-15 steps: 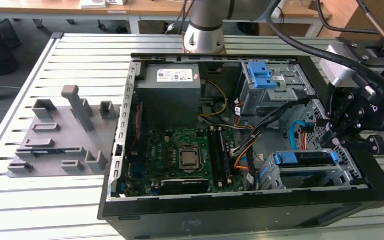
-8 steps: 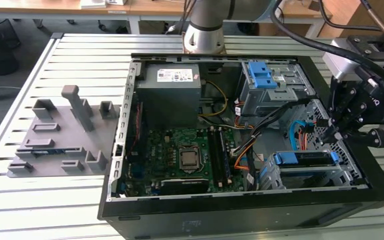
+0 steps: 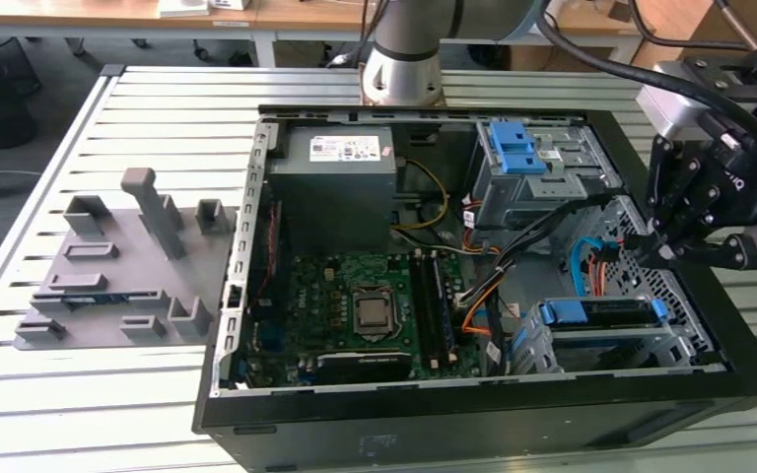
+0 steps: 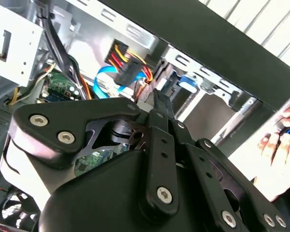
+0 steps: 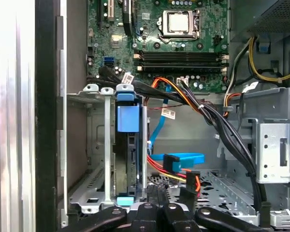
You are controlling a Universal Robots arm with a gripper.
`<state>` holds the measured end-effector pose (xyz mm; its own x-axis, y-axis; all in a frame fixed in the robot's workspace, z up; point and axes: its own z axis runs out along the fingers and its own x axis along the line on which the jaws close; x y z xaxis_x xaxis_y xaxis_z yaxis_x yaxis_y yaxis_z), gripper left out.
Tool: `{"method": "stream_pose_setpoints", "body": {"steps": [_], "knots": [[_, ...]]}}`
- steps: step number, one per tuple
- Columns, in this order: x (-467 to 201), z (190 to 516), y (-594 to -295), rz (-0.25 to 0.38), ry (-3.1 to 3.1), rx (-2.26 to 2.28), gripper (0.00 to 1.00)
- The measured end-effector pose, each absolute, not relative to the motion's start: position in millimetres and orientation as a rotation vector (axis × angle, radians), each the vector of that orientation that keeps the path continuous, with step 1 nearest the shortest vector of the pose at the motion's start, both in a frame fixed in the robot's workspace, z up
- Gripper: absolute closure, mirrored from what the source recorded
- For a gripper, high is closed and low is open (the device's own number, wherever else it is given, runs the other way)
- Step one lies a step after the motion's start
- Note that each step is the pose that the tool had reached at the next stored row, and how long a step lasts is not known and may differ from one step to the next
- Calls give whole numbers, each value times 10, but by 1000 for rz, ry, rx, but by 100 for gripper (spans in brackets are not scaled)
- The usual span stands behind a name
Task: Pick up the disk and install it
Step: 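Insert the first disk wire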
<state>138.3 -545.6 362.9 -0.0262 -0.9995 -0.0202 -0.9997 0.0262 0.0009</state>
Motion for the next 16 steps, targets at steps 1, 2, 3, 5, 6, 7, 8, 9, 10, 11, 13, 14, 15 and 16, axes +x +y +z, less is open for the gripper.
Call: {"method": "stream_pose_setpoints", "body": {"steps": [1,2,3,5,6,7,8,9,10,11,13,14,15,16], "knots": [[1383,3629,-5432,23,2241,-2182,89],[1384,3630,-5408,22,2241,-2182,89],[1384,3630,-5388,22,2241,-2182,89],[1384,3635,-5350,21,2243,-2181,89],[1384,3640,-5329,20,2244,-2181,89],[1384,3646,-5308,19,2246,-2181,89],[1384,3653,-5288,17,2247,-2180,89],[1384,3660,-5267,16,2249,-2180,89],[1384,3667,-5248,13,2250,-2181,89],[1384,3670,-5225,10,2252,-2182,89],[1385,3670,-5199,8,2253,-2183,89],[1385,3669,-5200,8,2253,-2183,89],[1384,3670,-5199,8,2253,-2183,89],[1385,3669,-5199,8,2253,-2183,89]]}}
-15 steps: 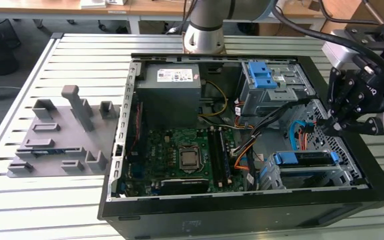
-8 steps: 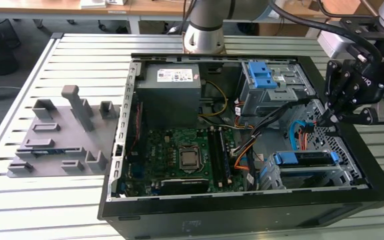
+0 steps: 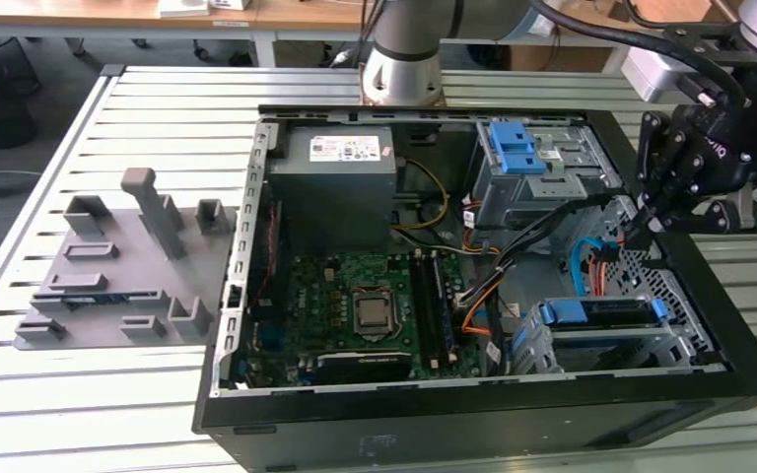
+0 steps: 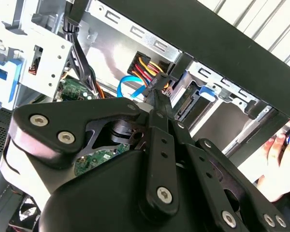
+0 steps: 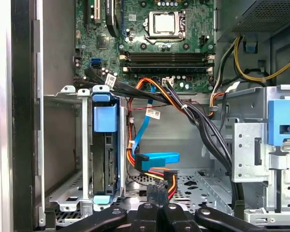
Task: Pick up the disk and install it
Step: 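Insert the first disk wire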
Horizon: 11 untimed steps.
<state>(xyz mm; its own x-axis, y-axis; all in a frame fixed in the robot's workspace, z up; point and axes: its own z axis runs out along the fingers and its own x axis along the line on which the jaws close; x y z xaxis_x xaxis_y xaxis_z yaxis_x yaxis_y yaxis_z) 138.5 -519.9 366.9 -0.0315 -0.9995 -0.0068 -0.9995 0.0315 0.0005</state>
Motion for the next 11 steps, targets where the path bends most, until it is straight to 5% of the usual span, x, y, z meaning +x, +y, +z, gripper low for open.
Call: {"method": "stream_pose_setpoints", "body": {"steps": [11], "knots": [[1384,3661,-5046,-77,2289,-2218,82]]}}
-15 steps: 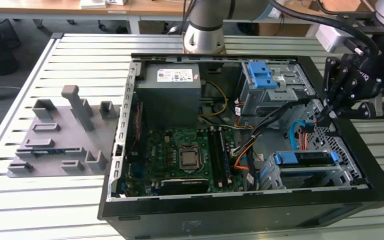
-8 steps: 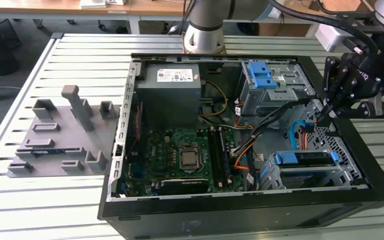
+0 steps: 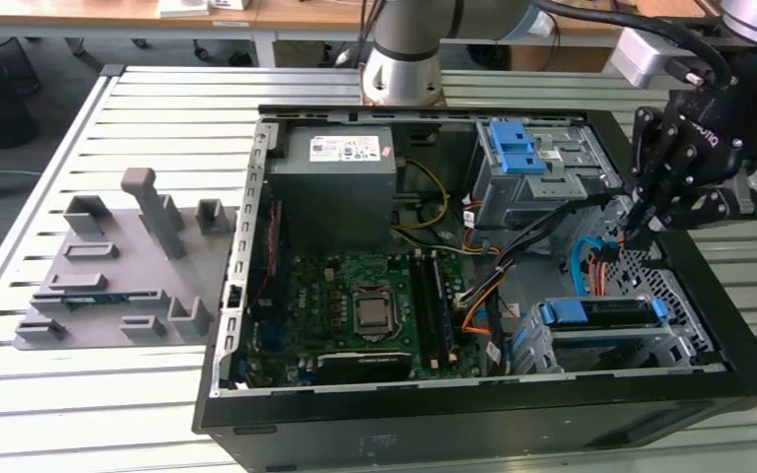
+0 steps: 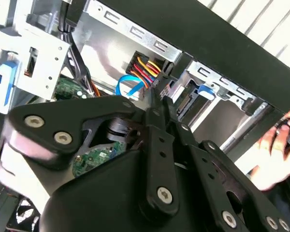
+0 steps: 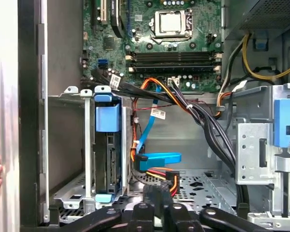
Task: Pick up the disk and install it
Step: 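Insert the first disk wire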
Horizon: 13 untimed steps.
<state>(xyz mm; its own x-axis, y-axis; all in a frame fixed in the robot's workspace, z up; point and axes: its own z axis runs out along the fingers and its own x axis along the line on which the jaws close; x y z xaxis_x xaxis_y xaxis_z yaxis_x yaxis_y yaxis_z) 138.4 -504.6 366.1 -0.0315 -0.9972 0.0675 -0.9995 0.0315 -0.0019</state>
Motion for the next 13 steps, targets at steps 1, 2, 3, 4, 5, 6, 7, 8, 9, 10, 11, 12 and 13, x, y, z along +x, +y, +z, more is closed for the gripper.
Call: {"method": "stream_pose_setpoints", "body": {"steps": [1,2,3,4,5,6,7,8,9,10,11,12,13], "knots": [[1384,3659,-5022,79,-2220,2151,82],[1384,3657,-4996,81,-2219,2150,82],[1384,3655,-4973,81,-2219,2150,75],[1384,3653,-4956,84,-2217,2149,75],[1384,3651,-4942,93,-2213,2144,75],[1384,3647,-4926,105,-2207,2139,75],[1384,3643,-4912,116,-2202,2133,75],[1384,3639,-4899,126,-2197,2129,74],[1384,3636,-4888,133,-2194,2125,74],[1384,3632,-4878,137,-2191,2123,68],[1384,3627,-4868,142,-2189,2121,68],[1384,3623,-4862,146,-2187,2119,68],[1384,3618,-4858,149,-2185,2117,68]]}}
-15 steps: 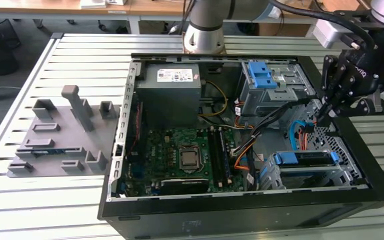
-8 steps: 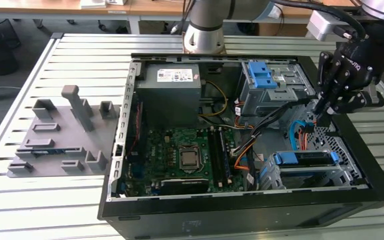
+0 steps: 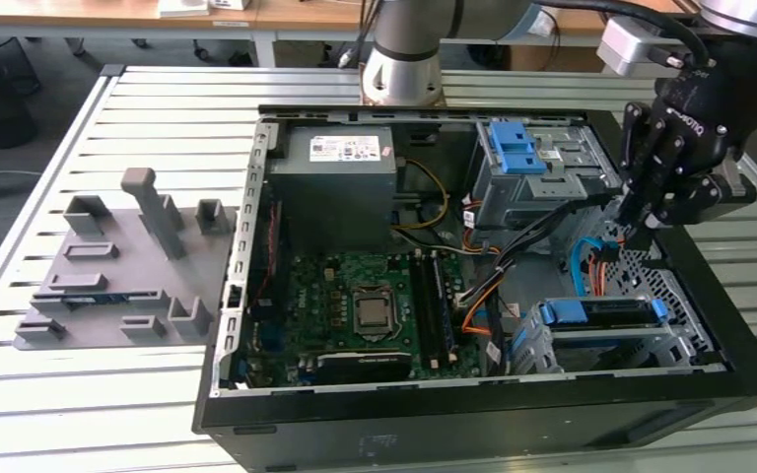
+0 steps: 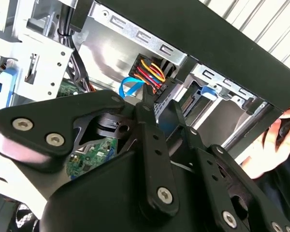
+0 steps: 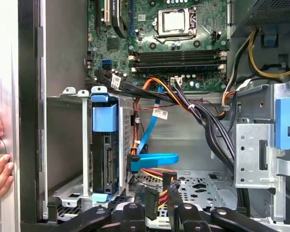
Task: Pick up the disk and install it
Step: 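Insert the first disk wire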
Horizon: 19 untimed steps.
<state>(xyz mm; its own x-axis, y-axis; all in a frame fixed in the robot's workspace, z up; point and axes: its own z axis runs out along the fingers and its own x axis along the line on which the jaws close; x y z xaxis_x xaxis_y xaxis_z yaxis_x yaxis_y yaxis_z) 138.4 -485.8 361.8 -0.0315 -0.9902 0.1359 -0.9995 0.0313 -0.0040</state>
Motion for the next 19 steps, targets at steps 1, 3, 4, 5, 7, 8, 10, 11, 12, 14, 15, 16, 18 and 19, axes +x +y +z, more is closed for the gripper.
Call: {"method": "stream_pose_setpoints", "body": {"steps": [1,3,4,5,7,8,10,11,12,14,15,16,18,19], "knots": [[1385,3613,-4856,152,-2184,2116,68],[1387,3604,-4850,154,-2182,2115,68],[1391,3600,-4847,154,-2182,2114,68],[1394,3596,-4845,154,-2181,2114,68],[1402,3589,-4840,154,-2181,2114,68],[1404,3585,-4839,155,-2181,2113,68],[1407,3576,-4837,158,-2179,2111,68],[1408,3571,-4837,161,-2178,2110,68],[1409,3566,-4837,164,-2176,2108,68],[1411,3556,-4837,172,-2172,2104,68],[1411,3551,-4836,177,-2169,2102,68],[1412,3546,-4836,183,-2166,2099,68],[1412,3541,-4836,197,-2159,2092,68],[1412,3539,-4834,201,-2157,2090,68]]}}
